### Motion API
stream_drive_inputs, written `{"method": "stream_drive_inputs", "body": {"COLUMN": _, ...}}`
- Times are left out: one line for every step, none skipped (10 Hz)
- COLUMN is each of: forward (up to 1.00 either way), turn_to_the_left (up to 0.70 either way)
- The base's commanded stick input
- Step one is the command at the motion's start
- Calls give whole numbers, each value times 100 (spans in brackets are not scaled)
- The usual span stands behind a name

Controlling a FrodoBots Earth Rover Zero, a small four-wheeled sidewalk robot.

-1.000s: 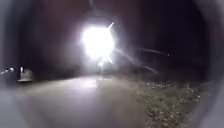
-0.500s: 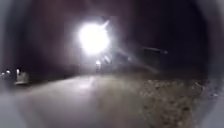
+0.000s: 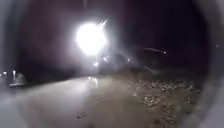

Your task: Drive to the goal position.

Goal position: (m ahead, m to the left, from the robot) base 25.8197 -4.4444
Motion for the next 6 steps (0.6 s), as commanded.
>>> {"method": "stream_drive_inputs", "body": {"forward": 100, "turn_to_the_left": 3}}
{"method": "stream_drive_inputs", "body": {"forward": 100, "turn_to_the_left": 7}}
{"method": "stream_drive_inputs", "body": {"forward": 100, "turn_to_the_left": 40}}
{"method": "stream_drive_inputs", "body": {"forward": 100, "turn_to_the_left": 40}}
{"method": "stream_drive_inputs", "body": {"forward": 100, "turn_to_the_left": 40}}
{"method": "stream_drive_inputs", "body": {"forward": 100, "turn_to_the_left": 40}}
